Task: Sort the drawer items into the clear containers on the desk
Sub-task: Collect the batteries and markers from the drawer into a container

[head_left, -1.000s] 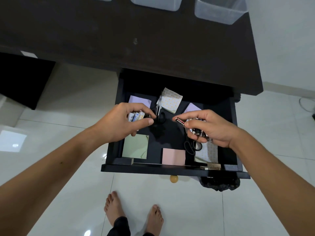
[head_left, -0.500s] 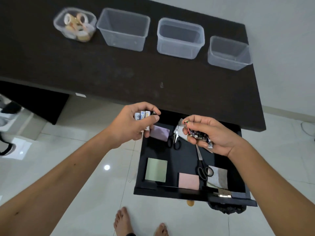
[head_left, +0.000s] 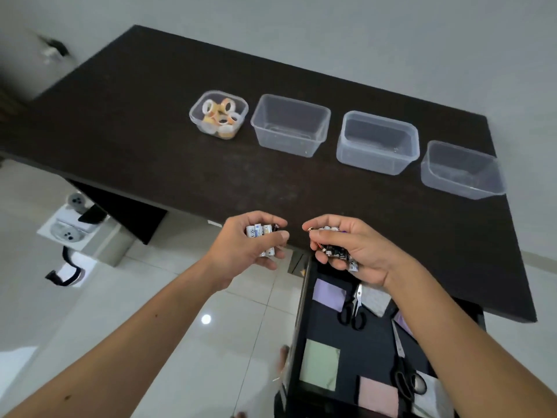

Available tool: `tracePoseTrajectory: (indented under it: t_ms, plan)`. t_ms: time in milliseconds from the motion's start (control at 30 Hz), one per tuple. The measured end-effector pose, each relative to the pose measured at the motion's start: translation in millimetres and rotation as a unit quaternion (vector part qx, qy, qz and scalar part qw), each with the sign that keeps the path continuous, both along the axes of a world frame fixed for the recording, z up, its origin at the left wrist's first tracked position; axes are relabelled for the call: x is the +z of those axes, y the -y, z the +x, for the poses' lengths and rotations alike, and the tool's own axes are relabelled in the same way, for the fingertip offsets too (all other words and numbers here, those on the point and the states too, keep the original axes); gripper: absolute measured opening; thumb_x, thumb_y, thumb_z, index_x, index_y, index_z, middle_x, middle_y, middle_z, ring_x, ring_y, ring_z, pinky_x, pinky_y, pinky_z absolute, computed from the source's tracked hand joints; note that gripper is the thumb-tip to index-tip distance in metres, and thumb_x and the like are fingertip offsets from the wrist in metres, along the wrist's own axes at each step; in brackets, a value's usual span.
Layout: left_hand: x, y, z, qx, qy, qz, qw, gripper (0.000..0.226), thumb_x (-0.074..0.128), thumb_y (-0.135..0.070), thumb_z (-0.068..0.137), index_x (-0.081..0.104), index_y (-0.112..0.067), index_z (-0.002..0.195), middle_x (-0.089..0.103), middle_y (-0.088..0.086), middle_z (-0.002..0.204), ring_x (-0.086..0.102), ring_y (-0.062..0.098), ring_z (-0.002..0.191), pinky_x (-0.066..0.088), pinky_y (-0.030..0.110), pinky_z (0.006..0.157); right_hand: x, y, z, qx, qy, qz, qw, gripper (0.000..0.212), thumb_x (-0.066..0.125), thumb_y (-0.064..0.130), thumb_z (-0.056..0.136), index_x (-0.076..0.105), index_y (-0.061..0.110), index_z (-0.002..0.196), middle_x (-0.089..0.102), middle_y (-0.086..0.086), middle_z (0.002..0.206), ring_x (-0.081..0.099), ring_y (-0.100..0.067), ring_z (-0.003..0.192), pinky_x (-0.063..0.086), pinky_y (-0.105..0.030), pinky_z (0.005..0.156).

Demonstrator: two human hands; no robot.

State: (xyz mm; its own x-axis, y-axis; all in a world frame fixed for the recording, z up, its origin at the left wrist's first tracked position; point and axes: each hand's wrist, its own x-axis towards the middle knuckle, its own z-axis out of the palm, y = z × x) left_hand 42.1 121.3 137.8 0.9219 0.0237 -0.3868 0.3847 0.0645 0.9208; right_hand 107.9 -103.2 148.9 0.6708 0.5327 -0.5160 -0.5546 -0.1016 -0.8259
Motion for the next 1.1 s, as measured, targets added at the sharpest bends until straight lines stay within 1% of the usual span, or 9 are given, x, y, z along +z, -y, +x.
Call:
tracePoseTrajectory:
  t_ms: [133, 367, 500, 600, 700, 833, 1000, 1067, 1100]
  plan:
    - [1, -22, 23, 0.029, 0.0, 0.003, 1.0, 0.021, 0.082, -0.01, 0.089, 0.076, -0.01, 0.109, 0.077, 0.02, 0.093, 0.077, 0.029, 0.074, 0.063, 0.035, 0.059, 1, -24, 37, 0.025, 0.02, -0.023, 0.999, 0.022, 0.073, 0.007, 0.093, 0.073, 0.005, 0.116, 0.066, -0.012, 0.082, 0.06, -0.019, 0.062, 0.039, -0.019, 0.039]
    - [26, -45, 108, 0.079, -0.011, 0.005, 0.997, 0.028, 0.083, -0.012, 0.088, 0.073, -0.01, 0.114, 0.075, 0.012, 0.089, 0.076, 0.021, 0.071, 0.064, 0.031, 0.059, 33, -57, 133, 0.039, 0.053, -0.057, 0.996, 0.027, 0.079, 0.009, 0.09, 0.074, 0.006, 0.116, 0.07, -0.01, 0.083, 0.065, -0.017, 0.064, 0.044, -0.019, 0.043]
    - [42, -47, 180, 0.088, -0.019, 0.0, 0.996, 0.033, 0.078, -0.011, 0.093, 0.066, -0.005, 0.124, 0.072, 0.018, 0.105, 0.077, 0.021, 0.075, 0.065, 0.03, 0.064, 50, -78, 194, -0.02, 0.048, -0.082, 0.995, 0.017, 0.079, 0.011, 0.091, 0.074, 0.008, 0.106, 0.069, -0.007, 0.075, 0.064, -0.014, 0.059, 0.042, -0.017, 0.041]
    - [47, -45, 230, 0.094, -0.023, -0.01, 0.995, 0.034, 0.077, -0.009, 0.095, 0.064, -0.004, 0.125, 0.071, 0.021, 0.111, 0.078, 0.022, 0.079, 0.065, 0.03, 0.066, 51, -90, 233, -0.058, 0.008, -0.094, 0.994, 0.008, 0.078, 0.012, 0.092, 0.074, 0.009, 0.099, 0.069, -0.007, 0.074, 0.064, -0.015, 0.06, 0.042, -0.017, 0.039]
    - [45, -43, 264, 0.088, -0.031, 0.01, 0.996, 0.037, 0.077, -0.006, 0.094, 0.064, -0.005, 0.128, 0.067, 0.021, 0.123, 0.078, 0.027, 0.094, 0.067, 0.032, 0.071, 46, -94, 260, -0.069, -0.025, -0.113, 0.991, 0.012, 0.08, 0.011, 0.09, 0.074, 0.006, 0.099, 0.072, -0.008, 0.076, 0.069, -0.017, 0.064, 0.044, -0.016, 0.039]
    - [30, -43, 280, 0.069, -0.053, 0.057, 0.995, 0.045, 0.077, -0.003, 0.093, 0.064, -0.008, 0.135, 0.064, 0.022, 0.13, 0.072, 0.031, 0.113, 0.067, 0.037, 0.083, 35, -96, 276, -0.069, -0.053, -0.133, 0.987, 0.016, 0.079, 0.007, 0.09, 0.073, 0.001, 0.102, 0.076, -0.015, 0.092, 0.073, -0.022, 0.066, 0.047, -0.018, 0.039]
    - [23, -46, 281, 0.061, -0.062, 0.042, 0.995, 0.056, 0.075, 0.004, 0.092, 0.058, -0.009, 0.144, 0.065, 0.019, 0.13, 0.074, 0.025, 0.108, 0.066, 0.029, 0.083, 33, -99, 282, -0.057, -0.069, -0.13, 0.987, 0.018, 0.078, 0.007, 0.092, 0.073, 0.0, 0.108, 0.076, -0.019, 0.107, 0.076, -0.022, 0.07, 0.052, -0.02, 0.042]
    - [21, -47, 279, 0.054, -0.054, 0.068, 0.995, 0.058, 0.078, -0.001, 0.091, 0.059, -0.013, 0.144, 0.063, 0.014, 0.133, 0.071, 0.025, 0.114, 0.063, 0.036, 0.093, 33, -99, 282, -0.051, -0.051, -0.126, 0.989, 0.021, 0.077, 0.0, 0.09, 0.071, 0.003, 0.11, 0.075, -0.021, 0.112, 0.077, -0.026, 0.079, 0.055, -0.021, 0.045]
    - [20, -48, 278, 0.051, -0.05, 0.088, 0.994, 0.058, 0.08, -0.004, 0.09, 0.06, -0.016, 0.144, 0.062, 0.012, 0.137, 0.067, 0.026, 0.121, 0.06, 0.04, 0.101, 32, -98, 282, -0.047, -0.042, -0.12, 0.991, 0.028, 0.077, -0.004, 0.089, 0.068, 0.004, 0.115, 0.074, -0.023, 0.111, 0.077, -0.028, 0.082, 0.056, -0.021, 0.047]
